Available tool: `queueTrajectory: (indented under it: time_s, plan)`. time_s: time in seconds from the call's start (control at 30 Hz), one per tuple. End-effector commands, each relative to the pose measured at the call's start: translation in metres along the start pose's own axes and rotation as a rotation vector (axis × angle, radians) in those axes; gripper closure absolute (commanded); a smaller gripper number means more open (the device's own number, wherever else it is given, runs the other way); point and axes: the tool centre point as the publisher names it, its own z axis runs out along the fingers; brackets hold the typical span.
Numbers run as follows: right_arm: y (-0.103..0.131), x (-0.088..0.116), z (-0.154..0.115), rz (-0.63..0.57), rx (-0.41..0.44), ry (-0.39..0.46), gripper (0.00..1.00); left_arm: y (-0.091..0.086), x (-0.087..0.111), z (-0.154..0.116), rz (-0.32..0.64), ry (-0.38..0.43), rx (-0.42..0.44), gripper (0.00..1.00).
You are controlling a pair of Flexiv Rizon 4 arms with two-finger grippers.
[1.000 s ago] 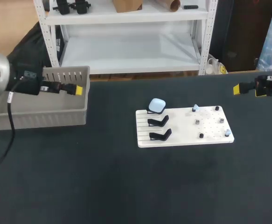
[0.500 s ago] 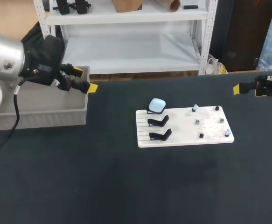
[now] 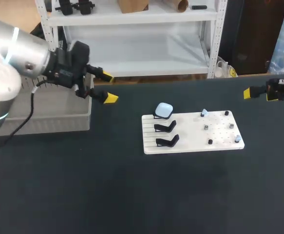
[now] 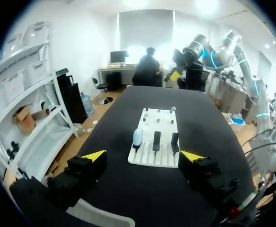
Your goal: Pick up each earbud case from the left stands, insert the matching earbuds, close the lid, and place the case in the box.
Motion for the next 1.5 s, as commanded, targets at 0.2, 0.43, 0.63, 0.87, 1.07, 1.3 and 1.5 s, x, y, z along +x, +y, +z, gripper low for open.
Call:
queueTrajectory:
  time_s: [0.2, 0.43, 0.63, 0.87, 1.07, 1.3, 1.5]
  plan:
    - [-0.001, 0.0, 0.001, -0.001, -0.005, 0.0, 0.0, 0.016, 0.005, 0.054, 0.038, 0.0, 0.148, 0.0]
    - [-0.001, 0.0, 0.001, -0.001, -0.005, 0.0, 0.0, 0.024, 0.008, 0.085, 0.061, -0.005, 0.152, 0.0]
    - [-0.001, 0.0, 0.001, -0.001, -0.005, 0.0, 0.0, 0.03, 0.01, 0.104, 0.07, -0.015, 0.134, 0.0]
    - [-0.001, 0.0, 0.001, -0.001, -0.005, 0.0, 0.0, 0.025, 0.018, 0.121, 0.075, -0.014, 0.16, 0.0]
    - [-0.001, 0.0, 0.001, -0.001, -0.005, 0.0, 0.0, 0.021, 0.022, 0.13, 0.066, -0.031, 0.186, 0.13]
    - [-0.001, 0.0, 0.001, -0.001, -0.005, 0.0, 0.0, 0.017, 0.032, 0.148, 0.064, -0.04, 0.215, 0.17]
    - [-0.001, 0.0, 0.001, -0.001, -0.005, 0.0, 0.0, 0.019, 0.036, 0.159, 0.055, -0.055, 0.204, 0.29]
